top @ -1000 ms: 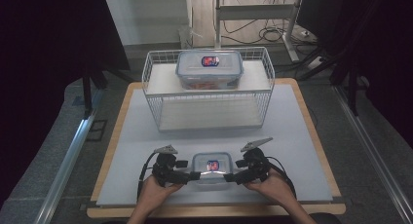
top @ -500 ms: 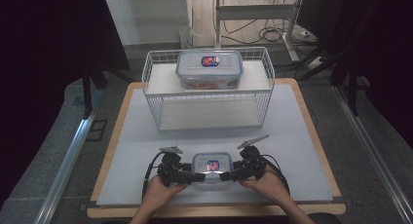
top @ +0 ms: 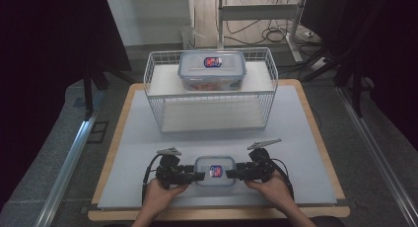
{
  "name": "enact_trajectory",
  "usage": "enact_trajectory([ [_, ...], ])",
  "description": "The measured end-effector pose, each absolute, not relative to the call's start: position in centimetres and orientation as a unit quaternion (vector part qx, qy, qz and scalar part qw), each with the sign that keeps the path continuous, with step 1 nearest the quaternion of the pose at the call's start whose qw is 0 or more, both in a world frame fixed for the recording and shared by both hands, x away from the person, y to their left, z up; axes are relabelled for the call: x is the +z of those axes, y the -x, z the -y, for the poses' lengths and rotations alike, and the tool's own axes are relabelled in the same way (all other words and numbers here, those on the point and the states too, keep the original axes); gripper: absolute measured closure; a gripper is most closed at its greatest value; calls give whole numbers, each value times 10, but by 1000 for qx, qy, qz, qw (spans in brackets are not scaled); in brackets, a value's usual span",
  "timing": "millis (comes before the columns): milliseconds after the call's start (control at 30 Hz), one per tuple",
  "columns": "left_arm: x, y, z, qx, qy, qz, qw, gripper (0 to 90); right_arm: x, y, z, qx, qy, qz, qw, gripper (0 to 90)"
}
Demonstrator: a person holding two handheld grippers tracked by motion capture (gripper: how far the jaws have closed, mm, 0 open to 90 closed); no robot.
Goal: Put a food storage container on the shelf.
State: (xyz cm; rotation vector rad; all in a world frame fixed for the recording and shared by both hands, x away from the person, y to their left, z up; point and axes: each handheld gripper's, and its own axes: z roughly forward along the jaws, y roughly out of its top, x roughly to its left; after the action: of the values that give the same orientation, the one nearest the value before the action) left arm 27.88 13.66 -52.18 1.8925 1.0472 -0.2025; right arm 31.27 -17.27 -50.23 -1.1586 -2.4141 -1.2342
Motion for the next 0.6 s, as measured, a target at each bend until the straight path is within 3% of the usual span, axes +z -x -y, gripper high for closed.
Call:
enact_trajectory([
  [267, -518, -271, -137, -65, -778, -417, 465, 469, -505, -309, 178, -420, 400, 805, 124, 496],
  [600, -519, -264, -142, -61, -765, -418, 486, 522, -503, -305, 179, -430, 394, 804, 120, 522],
])
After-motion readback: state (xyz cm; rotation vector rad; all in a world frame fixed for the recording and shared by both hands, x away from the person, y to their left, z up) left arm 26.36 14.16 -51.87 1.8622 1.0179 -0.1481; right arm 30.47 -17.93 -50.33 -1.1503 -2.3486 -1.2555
